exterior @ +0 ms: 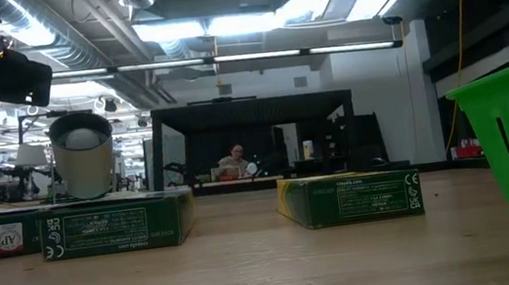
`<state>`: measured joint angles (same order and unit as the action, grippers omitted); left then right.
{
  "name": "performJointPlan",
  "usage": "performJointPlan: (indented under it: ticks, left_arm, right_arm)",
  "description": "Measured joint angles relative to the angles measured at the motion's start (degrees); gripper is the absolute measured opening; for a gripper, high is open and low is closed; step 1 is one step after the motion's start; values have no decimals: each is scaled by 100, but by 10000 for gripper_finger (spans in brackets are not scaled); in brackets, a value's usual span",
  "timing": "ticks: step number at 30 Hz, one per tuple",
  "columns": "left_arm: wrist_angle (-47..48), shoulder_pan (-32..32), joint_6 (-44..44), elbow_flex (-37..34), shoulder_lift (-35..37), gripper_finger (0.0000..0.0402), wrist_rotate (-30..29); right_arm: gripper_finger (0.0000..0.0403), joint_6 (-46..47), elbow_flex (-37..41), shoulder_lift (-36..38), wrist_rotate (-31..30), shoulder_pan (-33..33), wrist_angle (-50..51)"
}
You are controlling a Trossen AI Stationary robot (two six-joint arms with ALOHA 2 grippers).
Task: Pick & Place Office Desk Supplies
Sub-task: Put the orange spring keychain into the red bin, then put the yellow green crayon box into the green bin
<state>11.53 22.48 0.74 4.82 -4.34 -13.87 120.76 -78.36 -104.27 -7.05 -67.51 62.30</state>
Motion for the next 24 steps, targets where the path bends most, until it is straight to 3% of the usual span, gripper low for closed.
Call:
performJointPlan:
  ticks: [3,13,20,24]
  left_arm:
    - [1,-1,-19,0,0,98,0]
    - [4,-1,-56,0,0,98,2]
    - [-243,0,47,-14,-2,98,-36]
    - [-888,0,398,-50,-6,98,-149]
  right_arm:
    - [37,70,22,0,25,0,8]
    - [178,96,22,0,-131,19,16]
    - [216,-410,22,0,-1596,21,16]
    - [217,-901,22,0,-3001,22,23]
